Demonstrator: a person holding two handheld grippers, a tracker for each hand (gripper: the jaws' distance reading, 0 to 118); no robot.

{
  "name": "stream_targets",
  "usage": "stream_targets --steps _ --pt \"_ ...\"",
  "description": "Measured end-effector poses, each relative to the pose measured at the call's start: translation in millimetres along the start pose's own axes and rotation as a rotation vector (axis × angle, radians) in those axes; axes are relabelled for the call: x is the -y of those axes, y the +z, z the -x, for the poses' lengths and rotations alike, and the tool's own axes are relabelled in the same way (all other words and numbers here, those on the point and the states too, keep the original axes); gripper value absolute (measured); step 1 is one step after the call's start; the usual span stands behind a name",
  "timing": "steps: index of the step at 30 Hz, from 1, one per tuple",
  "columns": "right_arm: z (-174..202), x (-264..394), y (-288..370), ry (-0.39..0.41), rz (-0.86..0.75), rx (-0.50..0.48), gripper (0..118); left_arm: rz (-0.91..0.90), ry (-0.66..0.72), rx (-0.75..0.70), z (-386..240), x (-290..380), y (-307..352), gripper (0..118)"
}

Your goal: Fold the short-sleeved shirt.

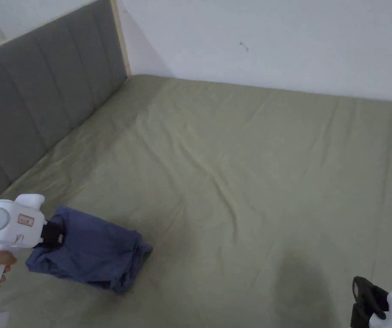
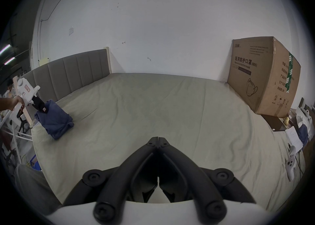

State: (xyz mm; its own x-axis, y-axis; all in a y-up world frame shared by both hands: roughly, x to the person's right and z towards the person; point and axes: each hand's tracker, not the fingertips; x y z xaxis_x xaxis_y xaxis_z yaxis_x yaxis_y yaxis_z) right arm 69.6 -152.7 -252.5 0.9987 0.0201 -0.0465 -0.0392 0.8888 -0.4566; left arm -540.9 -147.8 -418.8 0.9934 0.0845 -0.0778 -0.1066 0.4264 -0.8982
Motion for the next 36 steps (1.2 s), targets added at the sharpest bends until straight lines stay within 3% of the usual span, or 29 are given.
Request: stream_targets --steps 6,7,9,11,21,30,36 --pt "1.1 -1.9 -14.5 0.012 0.016 0.005 0 0.046 0.021 -0.03 -4.9 3.1 -28.7 22" --pt "0.5 -2.1 -14.8 0.009 0.017 0.006 0 0.052 0.023 -0.067 -8.1 3.6 -29.9 30" --pt "-2.4 -2.8 -13.7 0.007 0.018 0.009 0 0.05 0.012 -0.11 -12.0 3.9 -27.9 60" --pt "-6.2 -5.0 -8.5 -0.003 0.008 0.013 0 0.008 0.018 -0.103 -19.2 5.9 -18.3 81" --pt "-34.4 -49.9 45.2 -0.039 -0.118 0.042 0 -0.288 -0.025 -0.045 -76.7 1.0 91.7 83" --pt "-61.5 -112.7 122.9 -0.027 -0.298 0.118 0 -0.72 -0.104 0.025 -193.9 30.9 225.1 82" --pt "-79.2 -134.5 169.1 -0.027 -0.406 0.162 0 -0.985 -0.117 0.135 -274.5 67.3 265.6 82"
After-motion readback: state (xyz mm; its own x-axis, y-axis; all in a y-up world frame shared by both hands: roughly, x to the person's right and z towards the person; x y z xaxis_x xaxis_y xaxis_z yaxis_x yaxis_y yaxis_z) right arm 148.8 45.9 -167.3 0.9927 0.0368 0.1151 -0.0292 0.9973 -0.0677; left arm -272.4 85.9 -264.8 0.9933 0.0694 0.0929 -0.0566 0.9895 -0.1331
